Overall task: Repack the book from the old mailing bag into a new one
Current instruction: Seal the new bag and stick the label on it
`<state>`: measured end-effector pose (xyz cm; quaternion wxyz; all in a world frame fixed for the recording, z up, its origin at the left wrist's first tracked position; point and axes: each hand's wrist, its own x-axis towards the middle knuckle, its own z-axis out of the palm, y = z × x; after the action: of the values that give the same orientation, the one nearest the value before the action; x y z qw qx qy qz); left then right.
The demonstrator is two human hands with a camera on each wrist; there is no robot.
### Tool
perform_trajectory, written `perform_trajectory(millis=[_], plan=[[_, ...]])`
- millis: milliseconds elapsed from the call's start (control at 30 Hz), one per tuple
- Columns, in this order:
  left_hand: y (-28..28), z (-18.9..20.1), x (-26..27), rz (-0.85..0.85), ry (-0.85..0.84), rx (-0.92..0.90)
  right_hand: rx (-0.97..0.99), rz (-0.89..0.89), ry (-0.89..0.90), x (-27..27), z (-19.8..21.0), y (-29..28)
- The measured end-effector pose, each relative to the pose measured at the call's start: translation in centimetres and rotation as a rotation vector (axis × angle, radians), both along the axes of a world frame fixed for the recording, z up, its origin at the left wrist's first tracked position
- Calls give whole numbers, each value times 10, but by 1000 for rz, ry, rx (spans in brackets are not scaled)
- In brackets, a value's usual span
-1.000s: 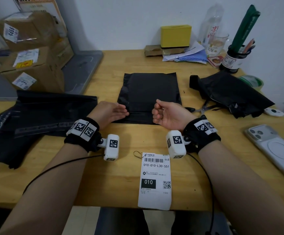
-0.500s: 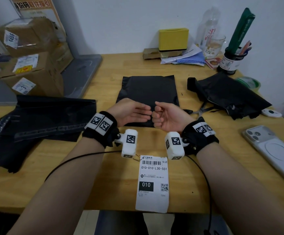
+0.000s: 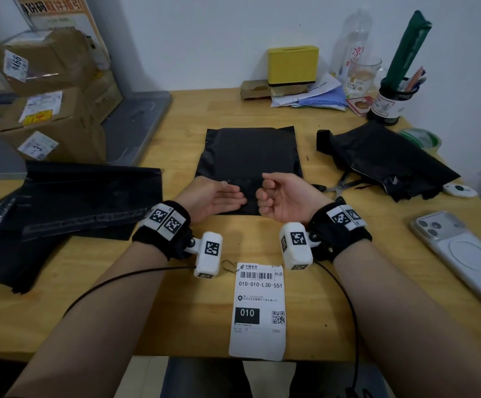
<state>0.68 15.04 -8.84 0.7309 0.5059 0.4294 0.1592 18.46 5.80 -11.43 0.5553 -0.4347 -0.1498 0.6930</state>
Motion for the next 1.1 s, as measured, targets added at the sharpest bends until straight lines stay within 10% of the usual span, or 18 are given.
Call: perform_trajectory(millis=[433, 1100], plan=[[28, 7, -47, 229, 182, 250, -15, 1, -63, -1, 4, -2], [4, -3, 6, -25, 63, 197, 33, -41, -571, -31, 21, 23]])
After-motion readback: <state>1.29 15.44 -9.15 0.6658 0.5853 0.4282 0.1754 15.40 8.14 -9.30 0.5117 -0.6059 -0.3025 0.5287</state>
